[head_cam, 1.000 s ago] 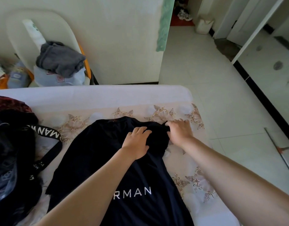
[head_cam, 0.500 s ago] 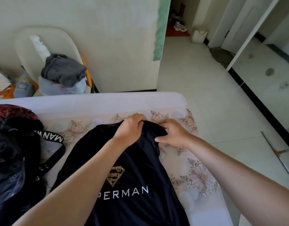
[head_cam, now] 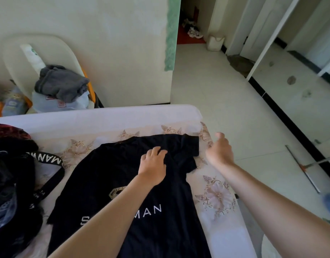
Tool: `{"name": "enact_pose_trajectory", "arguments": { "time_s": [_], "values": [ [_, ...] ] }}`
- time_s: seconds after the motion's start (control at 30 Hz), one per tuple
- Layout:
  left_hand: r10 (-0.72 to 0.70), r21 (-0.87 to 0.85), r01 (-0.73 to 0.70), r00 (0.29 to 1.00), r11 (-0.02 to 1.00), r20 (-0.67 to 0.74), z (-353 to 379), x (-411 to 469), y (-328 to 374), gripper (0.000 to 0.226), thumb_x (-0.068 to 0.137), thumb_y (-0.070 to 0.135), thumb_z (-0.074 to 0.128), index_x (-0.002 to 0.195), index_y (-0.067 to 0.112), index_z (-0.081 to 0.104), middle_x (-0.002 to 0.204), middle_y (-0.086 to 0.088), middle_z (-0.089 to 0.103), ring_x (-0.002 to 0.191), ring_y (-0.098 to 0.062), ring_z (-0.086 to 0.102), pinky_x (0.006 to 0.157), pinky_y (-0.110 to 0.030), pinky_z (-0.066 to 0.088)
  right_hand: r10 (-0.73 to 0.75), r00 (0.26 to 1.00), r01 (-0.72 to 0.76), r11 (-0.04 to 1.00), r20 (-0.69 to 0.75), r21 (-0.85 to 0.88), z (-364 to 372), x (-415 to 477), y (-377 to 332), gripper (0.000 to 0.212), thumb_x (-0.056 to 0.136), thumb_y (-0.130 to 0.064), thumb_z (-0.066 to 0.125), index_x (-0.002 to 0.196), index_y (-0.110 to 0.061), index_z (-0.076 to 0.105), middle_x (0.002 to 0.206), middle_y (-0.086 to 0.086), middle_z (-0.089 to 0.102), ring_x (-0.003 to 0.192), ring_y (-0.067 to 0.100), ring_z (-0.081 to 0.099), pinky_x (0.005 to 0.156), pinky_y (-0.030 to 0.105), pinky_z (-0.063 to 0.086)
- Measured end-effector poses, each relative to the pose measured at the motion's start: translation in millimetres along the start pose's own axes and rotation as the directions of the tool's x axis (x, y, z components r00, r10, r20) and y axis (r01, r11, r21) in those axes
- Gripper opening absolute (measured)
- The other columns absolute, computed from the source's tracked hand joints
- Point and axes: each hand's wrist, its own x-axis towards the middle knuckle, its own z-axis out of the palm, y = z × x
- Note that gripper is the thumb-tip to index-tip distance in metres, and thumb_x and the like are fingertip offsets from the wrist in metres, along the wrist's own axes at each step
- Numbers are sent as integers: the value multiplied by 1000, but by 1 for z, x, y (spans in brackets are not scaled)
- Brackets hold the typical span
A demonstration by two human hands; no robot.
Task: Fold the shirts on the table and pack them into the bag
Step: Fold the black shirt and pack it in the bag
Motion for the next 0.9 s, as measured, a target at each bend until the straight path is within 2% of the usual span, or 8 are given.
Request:
{"name": "enact_pose_trajectory", "arguments": {
  "time_s": [0.17, 0.27, 0.33, 0.5, 0.6, 0.7, 0.8, 0.9],
  "values": [
    [30, -56, -14, 952, 998, 306, 30, -7, -15, 67, 103, 34, 43, 158, 29, 5, 165, 2, -9, 151, -23, -13, 123, -44, 1, -585, 772, 617, 783, 249, -77, 59, -42, -13, 45, 92, -4, 51, 134, -17, 58, 150, 5, 44, 136, 25, 44, 110, 39, 38],
    [24, -366, 9, 996, 931, 86, 21, -6, -32, 55, 101, 12, 42, 153, 23, 29, 160, 0, 27, 148, -17, 20, 121, -31, 19, -645, 647, 718, 695, 406, -41, 88, -56, -30, 55, 101, -13, 45, 154, -13, 32, 163, 7, 24, 150, 23, 22, 119, 41, 27],
    [-37, -247, 6, 992, 969, -122, 15, -11, -51, 48, 98, 8, 43, 144, 22, 45, 151, 3, 42, 141, -17, 33, 117, -34, 28, -620, 610, 750, 653, 493, -107, 102, -56, -38, 63, 105, -29, 40, 159, -16, 11, 167, 6, 8, 153, 23, 10, 121, 45, 22],
    [-339, 113, 358, 927, 927, -162, 15, -35, -109, 57, 101, 40, 39, 153, 23, 25, 162, -3, 19, 150, -27, 11, 120, -50, 9, -490, 657, 723, 626, 573, -293, 121, -47, -31, 63, 103, -57, 20, 158, -35, 1, 166, -1, -15, 153, 18, -10, 123, 52, 7],
    [-194, -27, 195, 981, 980, 30, 20, -41, -120, 66, 103, 48, 32, 158, 27, 2, 165, 3, -5, 151, -20, -12, 122, -44, -2, -459, 785, 615, 661, 417, -430, 118, -42, -25, 56, 102, -54, 23, 152, -30, 24, 167, 6, 5, 153, 23, 7, 119, 57, 15],
    [-33, -287, 5, 995, 958, -93, 11, -43, -113, 50, 106, 29, 35, 155, 27, 24, 162, 7, 21, 150, -12, 10, 122, -29, 8, -394, 864, 503, 635, 314, -586, 116, -41, -45, 50, 100, -44, 34, 141, -17, 38, 159, 17, 25, 146, 36, 21, 116, 61, 18],
    [-189, -272, 88, 909, 958, -371, -2, -48, -128, 47, 97, 3, 41, 141, 19, 47, 141, -1, 50, 133, -20, 39, 111, -35, 32, -495, 806, 589, 615, 325, -524, 126, -47, -82, 48, 98, -35, 42, 141, -13, 38, 161, 21, 17, 148, 40, 14, 118, 57, 16],
    [-478, -266, 409, 826, 873, -299, -15, -53, -173, 51, 89, -3, 45, 136, 17, 47, 134, -8, 47, 125, -29, 39, 103, -42, 38, -680, 644, 765, 552, 350, -332, 145, -67, -113, 43, 98, -29, 45, 139, -17, 41, 161, 19, 20, 148, 36, 20, 116, 50, 27]
  ]
}}
